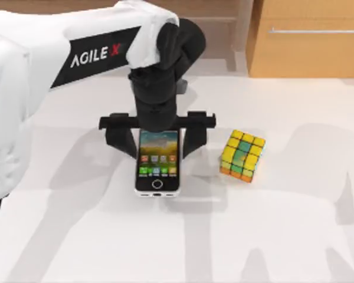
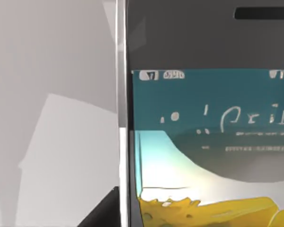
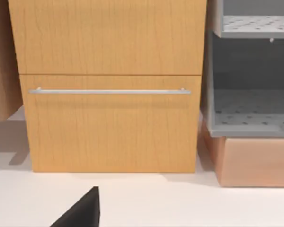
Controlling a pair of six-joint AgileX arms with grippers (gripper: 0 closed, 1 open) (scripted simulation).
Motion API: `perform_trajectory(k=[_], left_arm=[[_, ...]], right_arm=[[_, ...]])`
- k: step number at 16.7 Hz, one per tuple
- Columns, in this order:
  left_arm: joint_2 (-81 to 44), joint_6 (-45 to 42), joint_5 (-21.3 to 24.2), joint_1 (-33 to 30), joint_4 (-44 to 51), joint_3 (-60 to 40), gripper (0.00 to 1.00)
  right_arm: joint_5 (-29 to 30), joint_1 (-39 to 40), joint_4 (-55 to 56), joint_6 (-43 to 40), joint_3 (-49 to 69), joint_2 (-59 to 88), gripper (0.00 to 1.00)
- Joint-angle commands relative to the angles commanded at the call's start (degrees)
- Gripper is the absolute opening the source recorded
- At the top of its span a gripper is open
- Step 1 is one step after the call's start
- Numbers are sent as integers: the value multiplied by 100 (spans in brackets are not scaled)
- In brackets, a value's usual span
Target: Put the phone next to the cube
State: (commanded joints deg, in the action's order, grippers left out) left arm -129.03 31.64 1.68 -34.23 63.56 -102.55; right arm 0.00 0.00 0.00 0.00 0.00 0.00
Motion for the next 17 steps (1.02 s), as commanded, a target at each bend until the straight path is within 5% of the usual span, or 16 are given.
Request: perform_trajectory(k=[11, 17], left_arm=[[-82, 64, -261, 14, -457, 193, 0], [-82, 64, -261, 14, -457, 193, 45]], right_arm=[[0, 0, 0, 0, 0, 0, 100], [0, 0, 0, 0, 0, 0, 100]])
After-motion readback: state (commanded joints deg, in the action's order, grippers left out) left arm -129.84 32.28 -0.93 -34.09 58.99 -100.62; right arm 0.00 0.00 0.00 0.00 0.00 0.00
